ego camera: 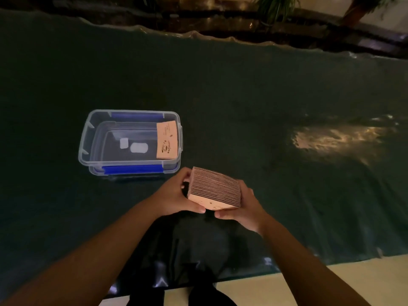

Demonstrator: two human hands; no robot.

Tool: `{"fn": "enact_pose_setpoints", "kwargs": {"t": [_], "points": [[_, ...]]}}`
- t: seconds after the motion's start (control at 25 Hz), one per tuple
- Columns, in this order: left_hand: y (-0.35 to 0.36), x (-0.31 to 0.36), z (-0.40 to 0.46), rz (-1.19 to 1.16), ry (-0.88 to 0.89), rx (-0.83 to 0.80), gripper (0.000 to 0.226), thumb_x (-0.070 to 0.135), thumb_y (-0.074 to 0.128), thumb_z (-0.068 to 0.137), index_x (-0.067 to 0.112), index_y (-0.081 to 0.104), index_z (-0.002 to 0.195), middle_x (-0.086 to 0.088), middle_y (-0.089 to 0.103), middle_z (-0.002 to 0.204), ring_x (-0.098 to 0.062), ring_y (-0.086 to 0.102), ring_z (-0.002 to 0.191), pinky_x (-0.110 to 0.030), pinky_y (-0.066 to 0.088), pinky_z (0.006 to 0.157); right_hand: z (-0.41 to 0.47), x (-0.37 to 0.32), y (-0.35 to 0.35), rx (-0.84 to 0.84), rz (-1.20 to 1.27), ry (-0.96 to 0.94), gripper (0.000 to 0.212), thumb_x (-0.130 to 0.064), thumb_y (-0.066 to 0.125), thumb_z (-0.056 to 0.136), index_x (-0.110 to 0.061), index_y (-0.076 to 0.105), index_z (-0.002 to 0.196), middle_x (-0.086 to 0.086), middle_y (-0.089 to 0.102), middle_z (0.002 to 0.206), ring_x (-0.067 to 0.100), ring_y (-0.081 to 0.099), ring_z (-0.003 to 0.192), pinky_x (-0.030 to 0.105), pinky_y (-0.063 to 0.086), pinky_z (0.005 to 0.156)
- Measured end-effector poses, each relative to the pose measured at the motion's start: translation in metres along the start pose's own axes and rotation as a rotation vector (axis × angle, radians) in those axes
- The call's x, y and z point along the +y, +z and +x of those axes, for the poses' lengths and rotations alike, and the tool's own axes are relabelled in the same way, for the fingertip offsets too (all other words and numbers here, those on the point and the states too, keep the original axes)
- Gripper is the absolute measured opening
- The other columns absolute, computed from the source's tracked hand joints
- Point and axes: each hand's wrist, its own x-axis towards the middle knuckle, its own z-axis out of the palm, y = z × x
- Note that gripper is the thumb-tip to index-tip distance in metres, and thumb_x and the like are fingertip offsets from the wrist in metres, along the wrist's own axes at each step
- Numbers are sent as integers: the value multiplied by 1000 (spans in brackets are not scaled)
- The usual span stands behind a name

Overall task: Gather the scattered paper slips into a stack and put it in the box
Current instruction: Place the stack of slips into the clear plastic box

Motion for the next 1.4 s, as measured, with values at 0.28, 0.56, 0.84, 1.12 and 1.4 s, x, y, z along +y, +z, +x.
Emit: {"fn": "enact_pose_setpoints", "kwargs": {"t": [0.28, 0.56, 0.84, 1.12, 1.4], "points": [[-32, 21, -29, -658, 129, -31, 96, 11, 93, 60, 23, 43, 141, -5, 64, 136, -22, 60, 129, -43, 55, 99, -16, -71, 15, -154, 432, -53, 85, -10, 94, 59, -22, 53, 133, -2, 77, 123, 19, 69, 121, 27, 61, 86], [-96, 43, -54, -967, 172, 134, 74, 5, 73, 73, 13, 46, 141, -19, 63, 132, -35, 60, 128, -50, 54, 100, -6, -161, 53, -212, 442, -130, 79, -25, 88, 77, -26, 50, 146, -2, 70, 139, 16, 65, 127, 18, 59, 82], [-180, 36, -68, -899, 41, 204, 50, 5, 67, 91, 24, 52, 134, -13, 70, 125, -33, 70, 114, -48, 62, 82, 25, -233, 93, -117, 445, -141, 77, -39, 84, 79, -40, 46, 146, -3, 69, 134, 12, 78, 106, 30, 65, 76], [-205, 13, -42, -803, -116, 242, 48, 18, 73, 90, 22, 56, 135, -8, 72, 124, -29, 70, 112, -50, 59, 93, 65, -250, 140, -48, 397, 76, 42, -40, 65, 100, -37, 55, 140, -3, 73, 123, 16, 73, 109, 42, 64, 91], [-207, 2, -8, -643, -272, 218, 35, 26, 67, 93, 28, 63, 128, -4, 77, 110, -25, 74, 100, -41, 64, 71, 108, -250, 164, -25, 228, 219, 46, -43, 52, 105, -32, 47, 149, -9, 66, 102, 12, 67, 93, 30, 59, 76]]}}
